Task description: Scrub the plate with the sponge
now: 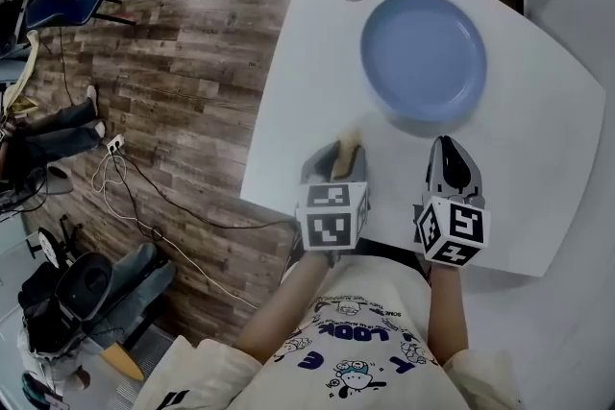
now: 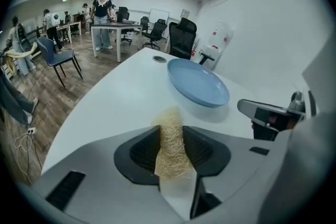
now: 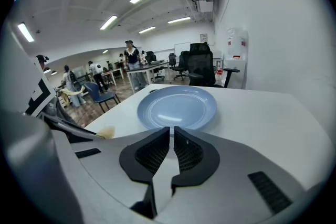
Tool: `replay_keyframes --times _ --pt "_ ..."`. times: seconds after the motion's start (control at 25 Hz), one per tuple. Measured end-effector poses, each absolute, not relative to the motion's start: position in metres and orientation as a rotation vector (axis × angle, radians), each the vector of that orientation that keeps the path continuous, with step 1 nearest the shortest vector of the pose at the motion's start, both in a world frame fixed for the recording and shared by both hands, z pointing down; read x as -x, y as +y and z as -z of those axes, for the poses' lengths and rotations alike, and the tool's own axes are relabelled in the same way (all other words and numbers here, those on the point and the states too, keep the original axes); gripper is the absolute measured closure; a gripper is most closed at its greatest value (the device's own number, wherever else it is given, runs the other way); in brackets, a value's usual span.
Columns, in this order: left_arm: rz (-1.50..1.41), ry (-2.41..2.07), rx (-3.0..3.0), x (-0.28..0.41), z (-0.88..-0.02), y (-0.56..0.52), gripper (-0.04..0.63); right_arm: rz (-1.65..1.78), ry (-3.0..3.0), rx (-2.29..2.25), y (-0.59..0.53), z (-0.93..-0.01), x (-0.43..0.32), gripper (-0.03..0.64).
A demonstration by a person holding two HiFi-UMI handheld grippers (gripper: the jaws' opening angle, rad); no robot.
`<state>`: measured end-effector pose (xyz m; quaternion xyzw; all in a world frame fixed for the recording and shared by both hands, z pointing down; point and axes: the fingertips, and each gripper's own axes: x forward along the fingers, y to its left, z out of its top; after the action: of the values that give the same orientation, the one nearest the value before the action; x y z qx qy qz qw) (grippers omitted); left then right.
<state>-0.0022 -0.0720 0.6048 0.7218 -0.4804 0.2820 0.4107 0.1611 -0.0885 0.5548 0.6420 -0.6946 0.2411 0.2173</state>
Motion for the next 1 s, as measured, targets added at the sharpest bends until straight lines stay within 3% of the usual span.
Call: replay_keyframes --times 0.48,1.0 --pt "-0.618 -1.267 -1.854 0.047 -0.575 -0.121 0.456 -0.776 -1.83 -1.85 -0.119 -0.561 -0.188 0.578" --pt "-0.634 -1.226 -1.885 0.059 -0.568 -0.154 0.456 -1.155 -1.611 -2.127 -0.133 -0.575 -0.233 0.578"
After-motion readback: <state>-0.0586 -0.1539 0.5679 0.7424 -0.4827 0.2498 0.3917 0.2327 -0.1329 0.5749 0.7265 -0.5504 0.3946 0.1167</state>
